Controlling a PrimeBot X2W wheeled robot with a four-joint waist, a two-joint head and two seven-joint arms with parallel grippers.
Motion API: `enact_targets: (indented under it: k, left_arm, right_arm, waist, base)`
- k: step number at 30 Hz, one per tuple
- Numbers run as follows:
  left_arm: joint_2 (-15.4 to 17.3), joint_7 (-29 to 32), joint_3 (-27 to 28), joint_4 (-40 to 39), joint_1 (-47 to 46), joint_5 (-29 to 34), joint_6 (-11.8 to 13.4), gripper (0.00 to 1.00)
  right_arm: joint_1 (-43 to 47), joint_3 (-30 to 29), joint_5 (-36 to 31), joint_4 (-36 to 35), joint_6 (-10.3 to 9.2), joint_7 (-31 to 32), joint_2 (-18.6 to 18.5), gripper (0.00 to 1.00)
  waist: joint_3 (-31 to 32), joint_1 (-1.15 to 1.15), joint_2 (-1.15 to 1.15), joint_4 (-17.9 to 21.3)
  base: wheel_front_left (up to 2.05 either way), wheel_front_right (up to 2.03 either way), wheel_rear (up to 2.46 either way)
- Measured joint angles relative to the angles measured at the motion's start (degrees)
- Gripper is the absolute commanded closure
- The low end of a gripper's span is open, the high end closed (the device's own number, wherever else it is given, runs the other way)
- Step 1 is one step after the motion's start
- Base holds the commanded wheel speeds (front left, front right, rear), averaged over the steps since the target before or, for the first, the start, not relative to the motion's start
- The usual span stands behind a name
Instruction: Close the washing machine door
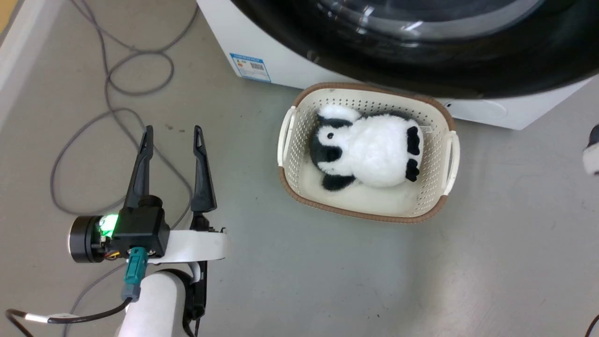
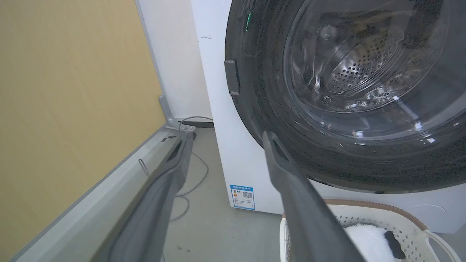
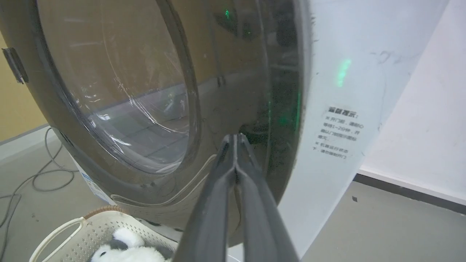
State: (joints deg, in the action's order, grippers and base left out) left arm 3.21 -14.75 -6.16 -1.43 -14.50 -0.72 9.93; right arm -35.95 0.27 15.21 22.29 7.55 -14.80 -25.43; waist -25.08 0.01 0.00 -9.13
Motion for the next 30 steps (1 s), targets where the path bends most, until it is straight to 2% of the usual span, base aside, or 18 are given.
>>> enact_targets:
  k: [8, 11, 18, 23, 30]
  left_arm:
    - [-0.13, 0.00, -0.29, -0.07, -0.75, -0.04, 0.24, 0.00]
    - [-0.14, 0.00, -0.26, -0.04, -0.76, -0.04, 0.24, 0.00]
    - [-0.14, 0.00, 0.13, 0.56, -0.71, -0.02, 0.25, 0.00]
    - [0.04, 0.00, 0.74, 1.37, 0.70, 0.04, 0.30, 0.00]
    - [1.08, 0.00, 1.18, 2.22, 3.94, 0.11, 0.51, 0.00]
  right_arm:
    - [-6.89, 0.73, -0.12, 6.25, 0.00, 0.00, -0.52, 1.00]
    - [-8.65, -0.78, -1.79, 9.15, 0.03, 0.00, -0.42, 1.00]
    - [-8.80, -1.58, -3.91, 9.79, 0.00, 0.00, 1.34, 1.00]
    - [-6.67, -3.72, -5.34, 5.88, -0.01, 0.00, 3.22, 1.00]
    - [-1.37, -11.34, -9.96, -6.46, -0.01, -0.01, 7.81, 1.00]
  waist:
    - [-1.13, 0.00, 0.00, -0.39]
    - [-1.04, 0.00, 0.00, -0.18]
    - [0.87, 0.00, 0.00, 0.41]
    - [4.19, 0.00, 0.00, 1.41]
    - [10.28, -0.01, 0.00, 3.36]
  base:
    - [0.00, 0.00, 0.00]
    - [0.00, 0.00, 0.00]
    - [0.00, 0.00, 0.00]
    - [0.00, 0.00, 0.00]
    - [0.00, 0.00, 0.00]
